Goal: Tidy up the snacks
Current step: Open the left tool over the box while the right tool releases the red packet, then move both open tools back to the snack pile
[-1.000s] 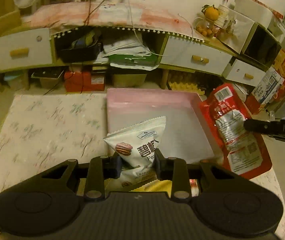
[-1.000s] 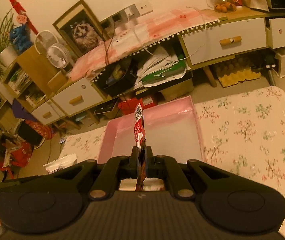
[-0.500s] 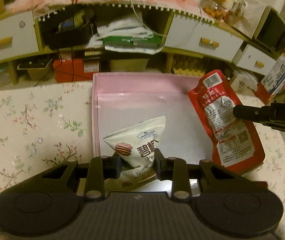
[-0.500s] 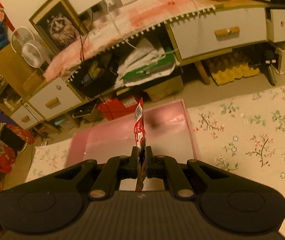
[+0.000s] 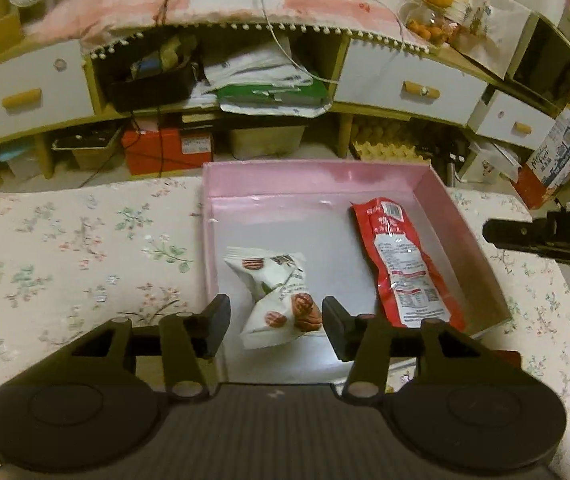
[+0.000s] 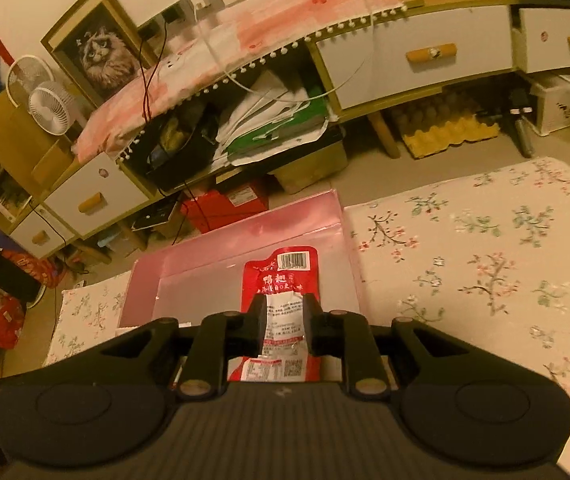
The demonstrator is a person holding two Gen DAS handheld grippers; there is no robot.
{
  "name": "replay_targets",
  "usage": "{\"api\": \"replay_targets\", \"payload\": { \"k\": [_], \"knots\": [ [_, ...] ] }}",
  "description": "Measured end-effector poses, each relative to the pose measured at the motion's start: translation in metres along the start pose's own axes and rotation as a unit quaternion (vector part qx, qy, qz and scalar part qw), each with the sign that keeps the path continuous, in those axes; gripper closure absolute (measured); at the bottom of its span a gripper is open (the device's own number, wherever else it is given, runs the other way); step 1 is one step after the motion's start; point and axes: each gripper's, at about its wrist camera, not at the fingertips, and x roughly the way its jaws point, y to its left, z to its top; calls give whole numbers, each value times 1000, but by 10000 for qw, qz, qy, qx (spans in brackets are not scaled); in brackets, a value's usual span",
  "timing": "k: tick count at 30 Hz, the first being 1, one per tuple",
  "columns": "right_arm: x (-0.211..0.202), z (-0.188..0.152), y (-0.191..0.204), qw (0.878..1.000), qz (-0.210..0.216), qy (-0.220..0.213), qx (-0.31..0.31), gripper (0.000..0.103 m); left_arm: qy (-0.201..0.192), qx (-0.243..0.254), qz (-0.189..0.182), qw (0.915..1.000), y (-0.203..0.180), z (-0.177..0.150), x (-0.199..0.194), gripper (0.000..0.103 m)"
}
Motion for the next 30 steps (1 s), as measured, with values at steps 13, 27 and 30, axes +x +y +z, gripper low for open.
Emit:
{"api": "replay_targets", "payload": {
  "k": [13, 27, 30],
  "knots": [
    [-75, -31, 63, 9971, 159, 17, -747, 48, -217, -661, 214, 9974, 13, -37, -85, 39],
    [-87, -78, 85, 9831, -71, 99, -1829, 28, -192, -286, 516, 9981, -10, -78, -92, 33],
    [-80, -80, 80, 9837, -137, 222, -1778, 27, -153, -249, 648, 9975, -12, -80, -84, 33]
  ]
}}
